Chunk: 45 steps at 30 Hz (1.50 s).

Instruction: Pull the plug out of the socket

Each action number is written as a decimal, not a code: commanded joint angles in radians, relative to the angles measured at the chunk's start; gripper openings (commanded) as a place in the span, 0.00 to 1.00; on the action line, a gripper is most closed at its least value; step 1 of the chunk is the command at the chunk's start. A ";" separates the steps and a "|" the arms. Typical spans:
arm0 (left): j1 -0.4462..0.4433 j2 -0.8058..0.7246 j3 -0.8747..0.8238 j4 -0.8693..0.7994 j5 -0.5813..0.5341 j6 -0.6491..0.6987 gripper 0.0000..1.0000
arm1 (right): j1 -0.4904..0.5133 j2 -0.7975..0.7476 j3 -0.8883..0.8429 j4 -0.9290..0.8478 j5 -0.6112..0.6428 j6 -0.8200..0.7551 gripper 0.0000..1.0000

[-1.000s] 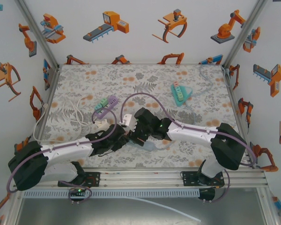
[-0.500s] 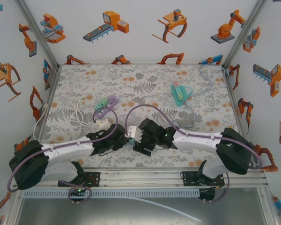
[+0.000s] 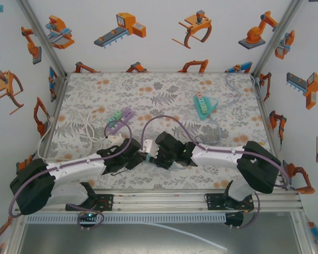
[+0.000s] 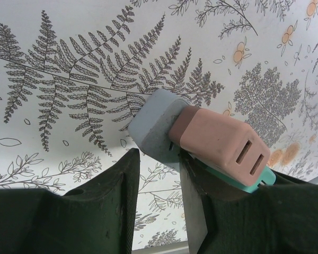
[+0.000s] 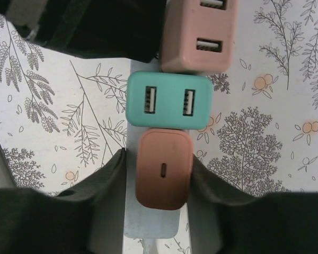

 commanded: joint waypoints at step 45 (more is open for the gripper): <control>-0.015 0.118 -0.027 -0.129 -0.065 0.016 0.34 | -0.058 0.015 0.159 -0.059 -0.050 0.127 0.11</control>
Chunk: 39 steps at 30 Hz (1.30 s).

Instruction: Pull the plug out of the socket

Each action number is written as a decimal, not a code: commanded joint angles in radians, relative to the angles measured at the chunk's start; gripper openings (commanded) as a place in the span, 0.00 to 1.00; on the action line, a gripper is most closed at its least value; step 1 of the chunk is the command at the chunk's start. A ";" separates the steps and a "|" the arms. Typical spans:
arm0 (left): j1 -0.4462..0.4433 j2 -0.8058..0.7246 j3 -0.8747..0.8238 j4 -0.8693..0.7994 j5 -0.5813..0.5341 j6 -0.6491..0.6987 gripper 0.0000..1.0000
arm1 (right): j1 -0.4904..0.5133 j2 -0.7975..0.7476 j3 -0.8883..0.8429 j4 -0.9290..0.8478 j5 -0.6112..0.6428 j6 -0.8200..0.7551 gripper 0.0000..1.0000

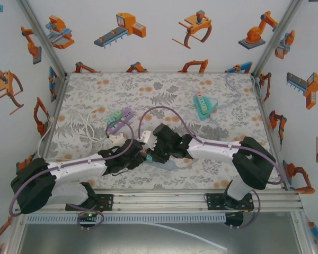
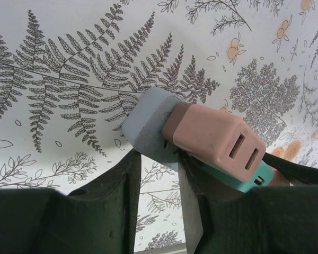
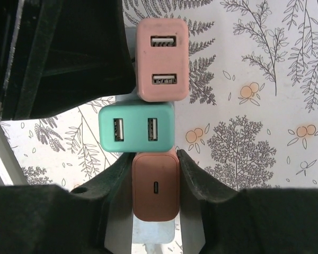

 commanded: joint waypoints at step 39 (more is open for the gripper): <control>0.065 0.095 0.005 -0.153 -0.012 0.094 0.35 | -0.310 -0.250 -0.195 0.368 0.043 0.464 0.02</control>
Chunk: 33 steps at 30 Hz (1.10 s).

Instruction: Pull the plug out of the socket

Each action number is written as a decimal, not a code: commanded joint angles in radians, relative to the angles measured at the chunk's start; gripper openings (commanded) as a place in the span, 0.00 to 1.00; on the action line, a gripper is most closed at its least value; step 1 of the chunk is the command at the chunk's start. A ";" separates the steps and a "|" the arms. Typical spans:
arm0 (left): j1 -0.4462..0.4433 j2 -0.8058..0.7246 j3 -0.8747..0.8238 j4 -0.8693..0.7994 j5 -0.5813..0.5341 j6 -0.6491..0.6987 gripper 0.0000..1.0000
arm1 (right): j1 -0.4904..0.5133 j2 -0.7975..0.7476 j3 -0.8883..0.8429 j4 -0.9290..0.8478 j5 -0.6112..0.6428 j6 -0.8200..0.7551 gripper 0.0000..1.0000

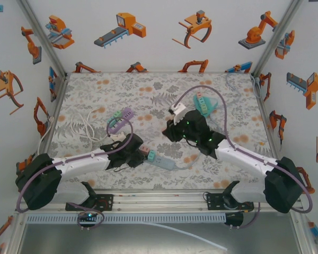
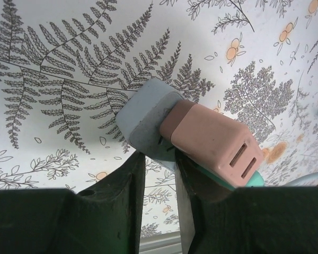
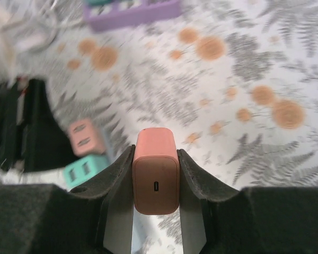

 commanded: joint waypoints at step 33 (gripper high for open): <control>0.077 -0.360 -0.084 -0.070 -0.098 0.381 0.68 | 0.093 -0.022 -0.064 0.034 -0.089 -0.201 0.67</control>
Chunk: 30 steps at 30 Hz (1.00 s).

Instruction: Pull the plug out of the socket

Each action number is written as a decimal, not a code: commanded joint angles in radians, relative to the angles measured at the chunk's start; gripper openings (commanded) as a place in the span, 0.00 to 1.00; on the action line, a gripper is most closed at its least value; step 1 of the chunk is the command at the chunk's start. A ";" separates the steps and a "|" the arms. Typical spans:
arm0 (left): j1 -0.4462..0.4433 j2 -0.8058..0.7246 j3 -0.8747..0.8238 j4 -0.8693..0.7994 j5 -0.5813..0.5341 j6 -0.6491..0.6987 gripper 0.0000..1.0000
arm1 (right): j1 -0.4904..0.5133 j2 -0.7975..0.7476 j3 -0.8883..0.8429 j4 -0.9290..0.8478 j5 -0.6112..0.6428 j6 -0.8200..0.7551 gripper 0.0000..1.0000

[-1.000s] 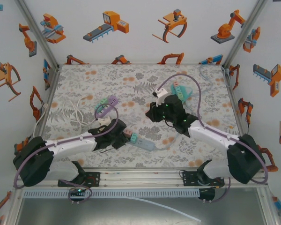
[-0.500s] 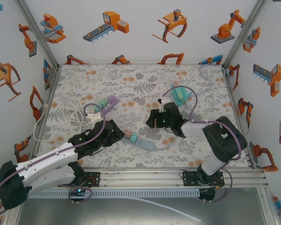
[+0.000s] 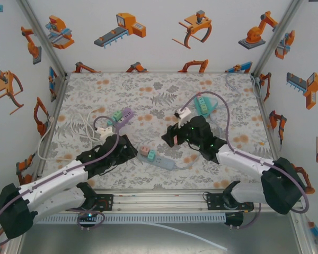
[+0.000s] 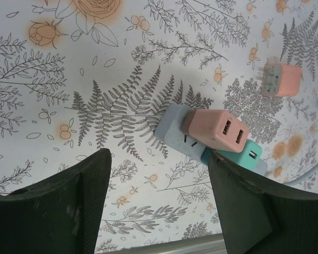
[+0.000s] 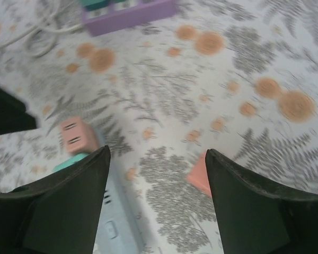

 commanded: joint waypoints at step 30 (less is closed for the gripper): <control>0.079 0.191 -0.110 0.231 0.187 0.008 0.66 | 0.268 0.434 0.388 -0.431 0.007 -0.316 0.41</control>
